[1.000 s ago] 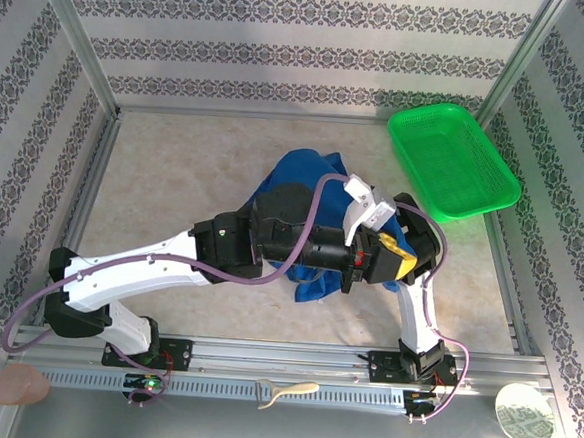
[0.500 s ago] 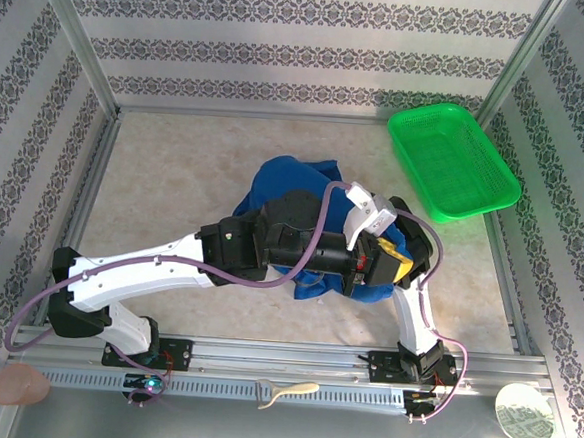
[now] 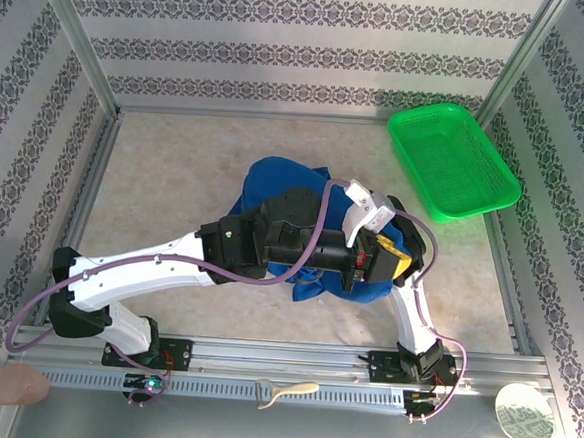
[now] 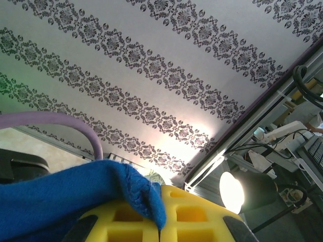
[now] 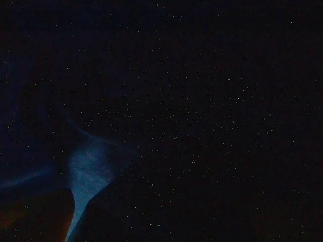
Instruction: Fold the inside-out t-shirt
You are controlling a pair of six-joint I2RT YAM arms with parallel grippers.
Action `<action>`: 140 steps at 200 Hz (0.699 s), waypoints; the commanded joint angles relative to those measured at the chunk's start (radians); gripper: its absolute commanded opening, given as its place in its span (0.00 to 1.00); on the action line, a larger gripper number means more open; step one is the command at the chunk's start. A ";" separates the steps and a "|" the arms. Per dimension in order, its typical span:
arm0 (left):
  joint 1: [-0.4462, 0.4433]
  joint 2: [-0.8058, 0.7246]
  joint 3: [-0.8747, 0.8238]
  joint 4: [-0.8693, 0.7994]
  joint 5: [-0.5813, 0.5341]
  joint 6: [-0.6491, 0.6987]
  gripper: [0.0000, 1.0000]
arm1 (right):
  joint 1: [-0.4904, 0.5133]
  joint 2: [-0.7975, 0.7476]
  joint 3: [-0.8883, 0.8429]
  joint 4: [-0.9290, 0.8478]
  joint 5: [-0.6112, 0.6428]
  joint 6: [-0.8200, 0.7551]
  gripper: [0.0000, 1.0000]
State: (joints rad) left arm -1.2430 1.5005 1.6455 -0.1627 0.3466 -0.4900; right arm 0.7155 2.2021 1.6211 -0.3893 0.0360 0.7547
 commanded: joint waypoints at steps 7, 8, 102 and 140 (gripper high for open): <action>0.014 -0.010 -0.011 0.073 0.009 0.009 0.00 | 0.042 0.118 0.102 -0.232 0.104 -0.066 0.91; 0.014 -0.010 -0.011 0.073 0.009 0.009 0.00 | 0.043 0.121 0.106 -0.237 0.106 -0.067 0.91; 0.018 -0.002 -0.016 0.109 0.023 -0.018 0.00 | 0.058 0.292 0.404 -0.543 0.142 -0.205 0.68; 0.017 -0.014 -0.029 0.115 0.016 -0.018 0.00 | 0.053 0.308 0.441 -0.558 0.097 -0.238 0.39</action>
State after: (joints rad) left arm -1.2301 1.5013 1.6264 -0.1356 0.3435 -0.4992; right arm 0.7704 2.4416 2.0640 -0.8238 0.1734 0.5591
